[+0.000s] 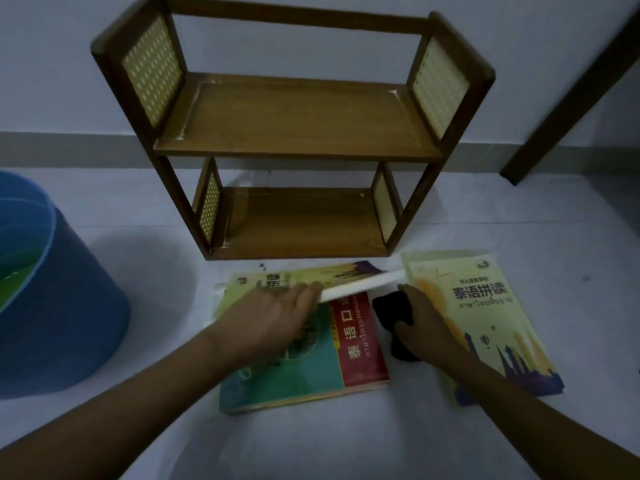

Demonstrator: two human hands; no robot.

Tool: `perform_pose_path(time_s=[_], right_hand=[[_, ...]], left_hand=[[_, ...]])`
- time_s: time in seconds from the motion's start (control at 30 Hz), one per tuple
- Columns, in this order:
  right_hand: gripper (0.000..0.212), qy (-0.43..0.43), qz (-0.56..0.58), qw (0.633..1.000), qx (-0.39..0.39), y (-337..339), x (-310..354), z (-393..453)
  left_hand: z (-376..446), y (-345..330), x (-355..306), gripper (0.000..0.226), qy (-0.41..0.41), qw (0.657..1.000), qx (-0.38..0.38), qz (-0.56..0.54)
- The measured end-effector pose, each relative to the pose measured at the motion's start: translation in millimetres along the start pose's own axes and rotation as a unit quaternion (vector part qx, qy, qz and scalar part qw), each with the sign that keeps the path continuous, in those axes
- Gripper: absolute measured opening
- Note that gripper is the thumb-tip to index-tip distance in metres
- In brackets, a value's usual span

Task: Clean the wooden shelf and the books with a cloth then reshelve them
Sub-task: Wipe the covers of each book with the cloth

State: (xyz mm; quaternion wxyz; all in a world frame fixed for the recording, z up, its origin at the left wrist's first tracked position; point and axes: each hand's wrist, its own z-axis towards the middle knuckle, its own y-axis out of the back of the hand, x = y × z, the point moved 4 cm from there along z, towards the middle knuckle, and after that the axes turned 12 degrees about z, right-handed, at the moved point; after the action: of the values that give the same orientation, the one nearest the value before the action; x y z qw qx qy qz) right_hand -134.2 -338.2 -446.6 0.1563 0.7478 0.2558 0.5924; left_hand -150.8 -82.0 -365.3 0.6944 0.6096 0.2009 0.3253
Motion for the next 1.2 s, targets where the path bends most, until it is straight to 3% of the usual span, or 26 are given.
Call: perform_pose_path(time_s=[0.07, 0.13, 0.2, 0.3, 0.37, 0.43, 0.53, 0.6, 0.67, 0.73, 0.8, 0.9, 0.97, 1.1, 1.2], right_hand=[[0.065, -0.016, 0.065, 0.997, -0.032, 5, 22, -2], [0.062, -0.041, 0.177, 0.983, 0.022, 0, 47, -3], [0.042, -0.028, 0.260, 0.961, 0.091, -7, 70, -2], [0.032, -0.085, 0.403, 0.908, 0.078, -13, 75, 1], [0.034, -0.083, 0.335, 0.937, 0.044, -17, 74, 12], [0.040, -0.072, 0.204, 0.976, 0.026, -28, 74, 27], [0.047, -0.044, 0.050, 0.997, 0.038, -57, 74, 43], [0.046, -0.015, -0.003, 0.998, 0.054, -71, 70, 46], [0.044, 0.015, -0.048, 0.998, 0.023, -65, 65, 49], [0.047, 0.050, -0.118, 0.991, -0.041, -44, 47, 46], [0.053, 0.051, -0.220, 0.971, -0.075, -22, 11, 36], [0.060, 0.056, -0.275, 0.960, 0.000, -27, -34, 13], [0.056, 0.094, -0.237, 0.967, -0.006, -26, -42, 12], [0.053, 0.088, -0.066, 0.987, -0.118, 1, 6, 17], [0.060, 0.160, -0.091, 0.982, -0.047, -46, 50, -17]], left_hand=[[10, 38, 17, 0.052, 0.051, 0.997, -0.038, -0.046], [10, 65, 28, 0.032, 0.125, 0.981, -0.077, -0.128], [2, 68, 31, 0.027, 0.205, 0.943, -0.106, -0.242], [-22, 38, 31, 0.019, 0.343, 0.862, -0.098, -0.360], [-40, 2, 35, 0.020, 0.430, 0.794, 0.012, -0.429], [-56, -29, 34, 0.023, 0.466, 0.737, 0.140, -0.469], [-71, -53, 27, 0.027, 0.476, 0.701, 0.258, -0.464], [-78, -61, 24, 0.031, 0.451, 0.709, 0.322, -0.435], [-79, -66, 38, 0.032, 0.411, 0.772, 0.337, -0.349], [-78, -64, 59, 0.032, 0.380, 0.867, 0.258, -0.194], [-76, -67, 69, 0.053, 0.353, 0.920, 0.144, -0.089], [-82, -97, 63, 0.086, 0.295, 0.931, 0.192, -0.100], [-85, -114, 56, 0.088, 0.274, 0.930, 0.217, -0.110], [-84, -118, 51, 0.085, 0.274, 0.937, 0.197, -0.092], [-87, -116, 52, 0.083, 0.279, 0.938, 0.188, -0.078]])
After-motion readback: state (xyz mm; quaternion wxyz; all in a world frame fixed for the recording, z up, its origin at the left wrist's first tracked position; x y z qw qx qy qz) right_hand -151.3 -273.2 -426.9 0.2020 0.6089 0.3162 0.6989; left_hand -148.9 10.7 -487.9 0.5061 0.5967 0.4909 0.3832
